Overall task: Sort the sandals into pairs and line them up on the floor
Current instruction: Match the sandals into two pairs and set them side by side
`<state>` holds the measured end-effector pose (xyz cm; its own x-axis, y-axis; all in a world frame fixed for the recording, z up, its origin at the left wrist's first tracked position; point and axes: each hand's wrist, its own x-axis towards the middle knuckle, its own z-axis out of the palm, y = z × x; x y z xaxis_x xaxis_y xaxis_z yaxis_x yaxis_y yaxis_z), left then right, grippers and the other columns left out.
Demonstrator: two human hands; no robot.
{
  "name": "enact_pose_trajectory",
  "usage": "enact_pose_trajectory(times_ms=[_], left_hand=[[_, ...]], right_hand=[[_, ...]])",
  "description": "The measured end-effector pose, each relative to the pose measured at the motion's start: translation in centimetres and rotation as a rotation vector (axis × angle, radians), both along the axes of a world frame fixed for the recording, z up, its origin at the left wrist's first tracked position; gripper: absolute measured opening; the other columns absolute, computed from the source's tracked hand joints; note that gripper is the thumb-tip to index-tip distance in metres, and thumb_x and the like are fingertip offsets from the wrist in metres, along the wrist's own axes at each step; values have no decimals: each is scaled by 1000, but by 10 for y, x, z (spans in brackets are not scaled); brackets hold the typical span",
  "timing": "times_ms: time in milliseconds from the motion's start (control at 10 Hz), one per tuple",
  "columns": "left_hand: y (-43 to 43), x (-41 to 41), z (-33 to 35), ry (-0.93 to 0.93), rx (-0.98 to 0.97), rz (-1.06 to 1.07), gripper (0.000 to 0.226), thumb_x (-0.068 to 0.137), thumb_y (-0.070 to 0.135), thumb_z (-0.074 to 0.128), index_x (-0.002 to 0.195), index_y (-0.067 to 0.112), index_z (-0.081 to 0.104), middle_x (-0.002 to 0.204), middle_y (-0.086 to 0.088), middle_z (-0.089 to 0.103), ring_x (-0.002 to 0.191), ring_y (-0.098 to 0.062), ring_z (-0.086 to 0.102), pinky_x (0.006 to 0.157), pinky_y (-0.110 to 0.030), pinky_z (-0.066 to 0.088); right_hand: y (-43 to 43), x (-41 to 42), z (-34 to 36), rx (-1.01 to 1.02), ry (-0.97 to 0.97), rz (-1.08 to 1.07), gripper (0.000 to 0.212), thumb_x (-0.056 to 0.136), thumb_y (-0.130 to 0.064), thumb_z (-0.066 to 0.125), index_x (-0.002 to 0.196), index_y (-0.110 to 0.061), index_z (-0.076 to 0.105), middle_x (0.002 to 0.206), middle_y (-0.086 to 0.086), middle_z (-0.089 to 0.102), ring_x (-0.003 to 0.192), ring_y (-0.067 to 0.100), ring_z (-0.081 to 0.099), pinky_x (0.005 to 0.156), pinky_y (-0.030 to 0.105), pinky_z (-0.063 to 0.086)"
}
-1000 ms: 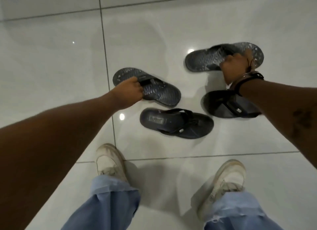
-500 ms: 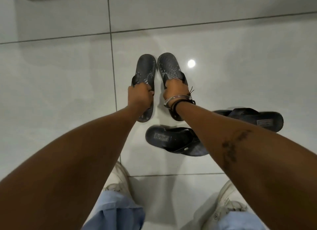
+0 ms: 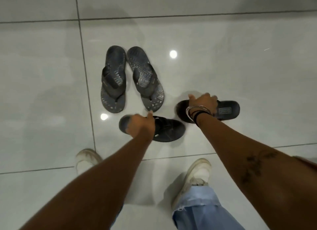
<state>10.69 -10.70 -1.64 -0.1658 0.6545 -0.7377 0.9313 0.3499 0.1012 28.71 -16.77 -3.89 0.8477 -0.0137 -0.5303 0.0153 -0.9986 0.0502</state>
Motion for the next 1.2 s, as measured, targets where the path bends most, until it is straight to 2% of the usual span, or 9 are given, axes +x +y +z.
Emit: enact_pose_trajectory(times_ms=[100, 200, 300, 500, 600, 700, 900, 1100, 1200], left_hand=[[-38, 19, -9, -2, -196, 171, 58, 87, 50, 60, 126, 8, 54, 131, -17, 58, 123, -41, 49, 112, -48, 25], [-57, 35, -15, 34, -244, 89, 44, 92, 36, 55, 127, 10, 53, 135, -16, 54, 127, -39, 44, 111, -45, 25], [-62, 41, -20, 38, -200, -140, 33, 91, 30, 51, 118, 12, 58, 122, -11, 62, 118, -33, 52, 103, -45, 31], [-115, 57, 29, -88, -54, -694, 20, 91, 30, 50, 93, 17, 66, 88, 0, 64, 92, -27, 60, 79, -40, 32], [-131, 88, 53, -207, -27, -826, 15, 86, 24, 53, 83, 20, 66, 87, 1, 71, 87, -25, 60, 82, -39, 30], [-130, 136, 57, -270, 20, -960, 11, 83, 23, 55, 78, 19, 64, 85, -2, 72, 88, -26, 61, 90, -42, 30], [-103, 210, 13, -253, 82, -1264, 15, 89, 16, 54, 94, 14, 68, 98, -6, 70, 100, -28, 61, 96, -45, 38], [-106, 208, -27, -298, 198, -1433, 16, 87, 23, 54, 71, 23, 54, 82, -2, 71, 86, -27, 63, 91, -42, 31], [-102, 200, -33, -362, 193, -1417, 12, 85, 21, 58, 79, 19, 67, 87, -3, 71, 92, -27, 62, 93, -43, 31]], right_hand=[[-24, 11, -17, -67, 143, -96, 51, 88, -48, 55, 118, -7, 59, 122, 14, 62, 112, 31, 58, 94, 39, 45], [-36, 14, -29, 125, 290, -148, 43, 92, -27, 57, 129, -5, 54, 131, 13, 58, 120, 30, 57, 93, 36, 47], [-40, 25, -22, 169, 331, -101, 44, 88, -23, 62, 128, -7, 56, 133, 12, 58, 121, 29, 56, 82, 30, 44], [-109, 70, 21, -109, 301, 579, 34, 85, -24, 57, 117, -18, 64, 130, 11, 59, 127, 33, 46, 107, 54, 29], [-142, 100, 33, -124, 244, 835, 24, 85, -20, 58, 107, -20, 67, 121, 5, 63, 124, 28, 46, 107, 54, 25], [-155, 125, 38, -115, 248, 880, 24, 85, -20, 59, 108, -20, 66, 122, 2, 62, 125, 26, 43, 108, 52, 21], [-155, 134, 10, -35, 272, 763, 28, 84, -20, 60, 112, -20, 65, 126, 6, 60, 127, 29, 42, 109, 51, 20], [-164, 136, -14, -32, 252, 776, 27, 87, -19, 58, 114, -19, 64, 127, 6, 60, 129, 28, 41, 111, 49, 19], [-165, 134, -12, -70, 175, 925, 24, 88, -23, 58, 110, -19, 64, 122, 4, 60, 124, 27, 43, 109, 45, 20]])
